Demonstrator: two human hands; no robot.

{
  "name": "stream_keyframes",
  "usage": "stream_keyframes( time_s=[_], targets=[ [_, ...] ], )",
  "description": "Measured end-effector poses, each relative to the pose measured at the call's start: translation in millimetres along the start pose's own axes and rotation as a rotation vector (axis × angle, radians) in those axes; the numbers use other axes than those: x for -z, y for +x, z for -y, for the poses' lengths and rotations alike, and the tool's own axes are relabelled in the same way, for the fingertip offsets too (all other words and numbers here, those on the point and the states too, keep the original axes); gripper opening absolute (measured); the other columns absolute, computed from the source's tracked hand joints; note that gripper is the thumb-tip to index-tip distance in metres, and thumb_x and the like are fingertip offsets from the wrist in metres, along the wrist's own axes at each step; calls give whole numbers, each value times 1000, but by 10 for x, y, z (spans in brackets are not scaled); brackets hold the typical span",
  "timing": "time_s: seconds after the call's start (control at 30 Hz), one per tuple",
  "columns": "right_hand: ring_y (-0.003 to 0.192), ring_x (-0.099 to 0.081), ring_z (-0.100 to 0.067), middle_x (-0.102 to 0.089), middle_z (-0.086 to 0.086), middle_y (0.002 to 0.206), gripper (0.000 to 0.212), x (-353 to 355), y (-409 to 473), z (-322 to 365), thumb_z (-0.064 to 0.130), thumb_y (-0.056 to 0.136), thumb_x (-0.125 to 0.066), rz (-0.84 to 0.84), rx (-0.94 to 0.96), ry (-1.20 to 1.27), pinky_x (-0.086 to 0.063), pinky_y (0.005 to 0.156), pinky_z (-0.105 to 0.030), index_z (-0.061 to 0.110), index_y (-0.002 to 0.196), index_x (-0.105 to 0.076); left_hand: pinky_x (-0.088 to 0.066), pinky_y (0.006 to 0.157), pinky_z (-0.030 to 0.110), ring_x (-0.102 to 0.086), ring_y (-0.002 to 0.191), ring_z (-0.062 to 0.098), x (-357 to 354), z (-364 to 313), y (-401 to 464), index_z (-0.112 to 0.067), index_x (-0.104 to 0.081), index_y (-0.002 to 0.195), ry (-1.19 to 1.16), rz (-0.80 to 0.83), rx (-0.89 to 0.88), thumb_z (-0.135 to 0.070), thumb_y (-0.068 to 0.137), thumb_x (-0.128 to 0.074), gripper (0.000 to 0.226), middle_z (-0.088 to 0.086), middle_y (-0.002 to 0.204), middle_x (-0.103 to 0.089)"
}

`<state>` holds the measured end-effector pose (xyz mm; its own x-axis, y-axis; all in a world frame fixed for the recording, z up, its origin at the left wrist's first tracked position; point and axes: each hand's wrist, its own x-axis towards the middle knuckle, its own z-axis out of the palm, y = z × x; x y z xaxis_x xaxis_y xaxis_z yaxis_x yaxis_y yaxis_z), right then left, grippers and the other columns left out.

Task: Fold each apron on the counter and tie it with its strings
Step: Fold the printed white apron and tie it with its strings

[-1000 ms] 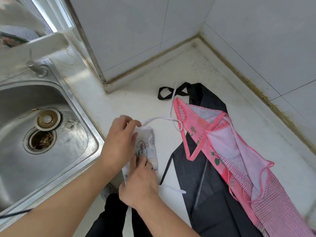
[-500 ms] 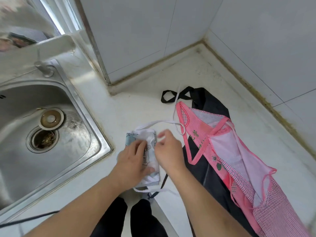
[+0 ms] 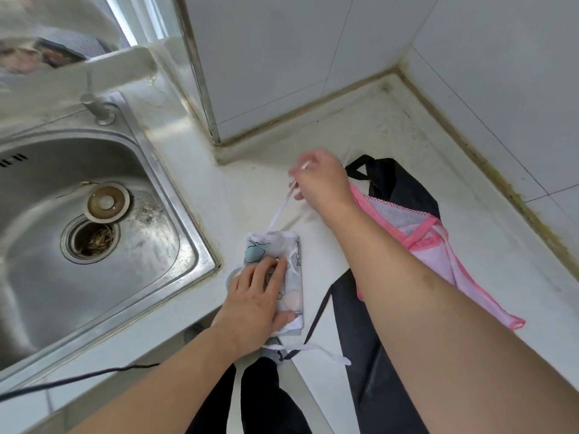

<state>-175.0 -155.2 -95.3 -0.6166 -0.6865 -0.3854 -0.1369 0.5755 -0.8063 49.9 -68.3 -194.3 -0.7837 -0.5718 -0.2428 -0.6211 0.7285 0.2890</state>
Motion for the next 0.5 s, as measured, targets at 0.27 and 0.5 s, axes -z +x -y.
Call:
stream_keyframes(
  time_s=[0.27, 0.5],
  targets=[
    [79, -68, -24, -70, -4, 90, 17, -147, -1138, -683, 11, 94, -54, 87, -29, -289, -55, 71, -40, 17, 110, -58, -28, 115, 35, -29, 134, 18, 286, 16, 150, -34, -31, 154, -405, 113, 119, -59, 81, -71, 87, -9, 148, -29],
    [61, -75, -39, -72, -23, 67, 29, -380, -1507, -1126, 11, 102, -54, 282, -572, 201, -59, 51, -36, -5, 83, -67, -51, 75, 25, -66, 90, 13, 688, 122, 529, -29, -61, 108, -834, 124, 480, -15, 98, -58, 18, -4, 99, -69]
  ],
)
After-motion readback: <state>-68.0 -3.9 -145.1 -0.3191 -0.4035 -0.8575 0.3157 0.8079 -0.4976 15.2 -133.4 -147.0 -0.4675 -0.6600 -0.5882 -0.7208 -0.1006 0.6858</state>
